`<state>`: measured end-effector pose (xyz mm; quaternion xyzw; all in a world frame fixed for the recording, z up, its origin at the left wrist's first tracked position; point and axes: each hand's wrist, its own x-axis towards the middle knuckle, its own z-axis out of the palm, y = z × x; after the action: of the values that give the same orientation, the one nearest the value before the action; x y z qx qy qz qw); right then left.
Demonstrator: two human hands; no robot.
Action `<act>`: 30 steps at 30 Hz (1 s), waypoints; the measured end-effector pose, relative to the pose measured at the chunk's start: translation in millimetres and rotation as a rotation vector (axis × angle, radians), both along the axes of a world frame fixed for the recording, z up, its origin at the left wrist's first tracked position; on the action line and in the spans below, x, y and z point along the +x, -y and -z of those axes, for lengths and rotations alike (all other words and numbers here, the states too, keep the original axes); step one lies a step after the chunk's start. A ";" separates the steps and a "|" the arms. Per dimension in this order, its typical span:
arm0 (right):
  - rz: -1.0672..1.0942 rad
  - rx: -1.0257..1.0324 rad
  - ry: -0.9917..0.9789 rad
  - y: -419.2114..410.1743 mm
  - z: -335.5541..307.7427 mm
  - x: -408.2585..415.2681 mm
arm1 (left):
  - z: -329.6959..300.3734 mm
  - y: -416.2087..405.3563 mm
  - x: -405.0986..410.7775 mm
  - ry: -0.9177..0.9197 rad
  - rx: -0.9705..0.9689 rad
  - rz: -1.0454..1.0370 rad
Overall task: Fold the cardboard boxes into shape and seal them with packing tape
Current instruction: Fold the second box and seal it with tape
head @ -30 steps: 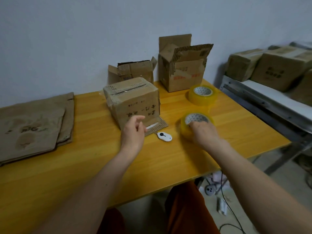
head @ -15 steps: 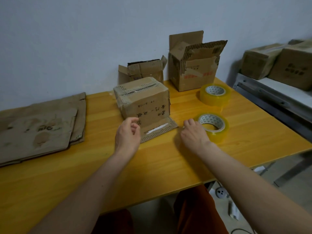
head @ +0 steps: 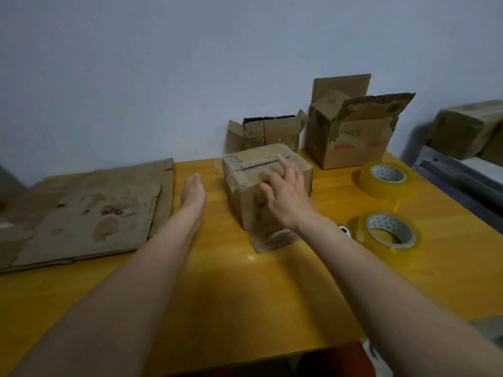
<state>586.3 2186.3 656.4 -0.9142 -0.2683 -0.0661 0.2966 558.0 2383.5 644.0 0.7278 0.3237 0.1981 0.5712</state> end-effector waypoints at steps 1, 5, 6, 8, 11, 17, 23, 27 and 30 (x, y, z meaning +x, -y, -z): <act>-0.022 -0.022 -0.050 -7.5 -1.5 3.6 | -2.5 -0.7 1.1 0.009 -0.019 0.008; -0.060 0.105 -0.047 -19.0 -1.5 11.5 | -7.8 -6.1 -2.8 0.070 -0.061 0.015; -0.073 0.128 -0.012 -16.9 -2.8 12.5 | -9.1 -7.3 -4.9 0.084 -0.071 0.006; -0.109 0.194 -0.057 -15.3 -8.3 14.1 | -13.4 -13.0 -11.0 0.101 -0.080 -0.026; -0.149 0.364 -0.288 -13.4 -20.8 12.9 | -21.3 -16.3 -27.5 0.052 -0.068 0.031; -0.161 0.366 -0.324 -9.0 -26.1 6.8 | -27.3 -8.8 -62.0 0.024 0.084 0.264; -0.238 -0.093 0.001 -3.7 -14.3 -15.8 | -10.0 15.2 -79.0 -0.024 0.655 0.432; -0.314 -0.236 0.223 4.3 -6.5 -18.4 | -3.5 21.5 -79.6 0.076 0.733 0.614; -0.334 -0.301 0.298 7.0 -5.4 -13.1 | -5.2 10.7 -79.2 0.055 0.706 0.681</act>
<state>573.3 2179.3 661.8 -0.8713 -0.4628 -0.1093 0.1214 478.9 2372.8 649.2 0.9360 -0.0347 0.1166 0.3303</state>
